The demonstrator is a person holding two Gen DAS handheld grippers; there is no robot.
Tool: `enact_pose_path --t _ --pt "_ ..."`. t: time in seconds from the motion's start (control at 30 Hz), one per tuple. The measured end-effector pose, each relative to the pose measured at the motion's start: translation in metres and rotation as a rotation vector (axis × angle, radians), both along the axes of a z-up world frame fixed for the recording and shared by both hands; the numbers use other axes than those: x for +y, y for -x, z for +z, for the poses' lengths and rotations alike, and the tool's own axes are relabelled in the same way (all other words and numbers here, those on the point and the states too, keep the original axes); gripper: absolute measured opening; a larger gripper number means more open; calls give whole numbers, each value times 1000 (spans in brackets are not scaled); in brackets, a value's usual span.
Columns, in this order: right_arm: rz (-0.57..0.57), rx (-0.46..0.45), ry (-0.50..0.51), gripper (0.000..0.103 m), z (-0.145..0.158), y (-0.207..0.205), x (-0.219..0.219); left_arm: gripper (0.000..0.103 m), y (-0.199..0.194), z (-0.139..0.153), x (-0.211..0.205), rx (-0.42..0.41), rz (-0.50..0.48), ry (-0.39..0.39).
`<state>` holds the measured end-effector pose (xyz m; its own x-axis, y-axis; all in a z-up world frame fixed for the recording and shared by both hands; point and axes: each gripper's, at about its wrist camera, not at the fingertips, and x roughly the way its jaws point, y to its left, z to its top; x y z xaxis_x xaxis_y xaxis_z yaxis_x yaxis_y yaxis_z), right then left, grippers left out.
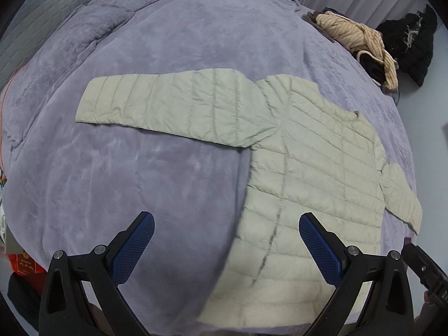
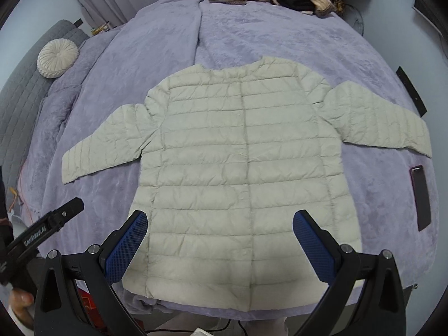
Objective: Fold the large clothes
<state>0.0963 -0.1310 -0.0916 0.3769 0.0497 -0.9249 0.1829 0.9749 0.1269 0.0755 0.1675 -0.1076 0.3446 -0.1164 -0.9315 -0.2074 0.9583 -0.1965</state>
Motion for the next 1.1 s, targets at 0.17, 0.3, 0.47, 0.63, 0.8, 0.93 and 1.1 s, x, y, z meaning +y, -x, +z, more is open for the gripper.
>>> enact_pose_path --t 0.17,0.3,0.47,0.63,0.8,0.93,1.1 --pt "117 121 -10 103 -43 -19 52 103 -32 -54 70 19 108 119" --pt "183 162 -6 103 -69 -26 81 103 -60 -98 121 11 232 294" --pt "206 176 18 103 -90 -33 96 103 -101 -149 155 15 328 381" --pt "209 176 21 103 -101 -40 103 103 -130 -168 169 -52 349 406" --pt "205 179 18 103 -113 -48 107 101 -147 -164 183 -132 399 357" --pt "209 179 9 103 -118 -50 112 35 -154 -161 191 -146 412 299" --pt "211 163 -2 103 -118 -44 114 7 -165 -144 184 -225 312 295"
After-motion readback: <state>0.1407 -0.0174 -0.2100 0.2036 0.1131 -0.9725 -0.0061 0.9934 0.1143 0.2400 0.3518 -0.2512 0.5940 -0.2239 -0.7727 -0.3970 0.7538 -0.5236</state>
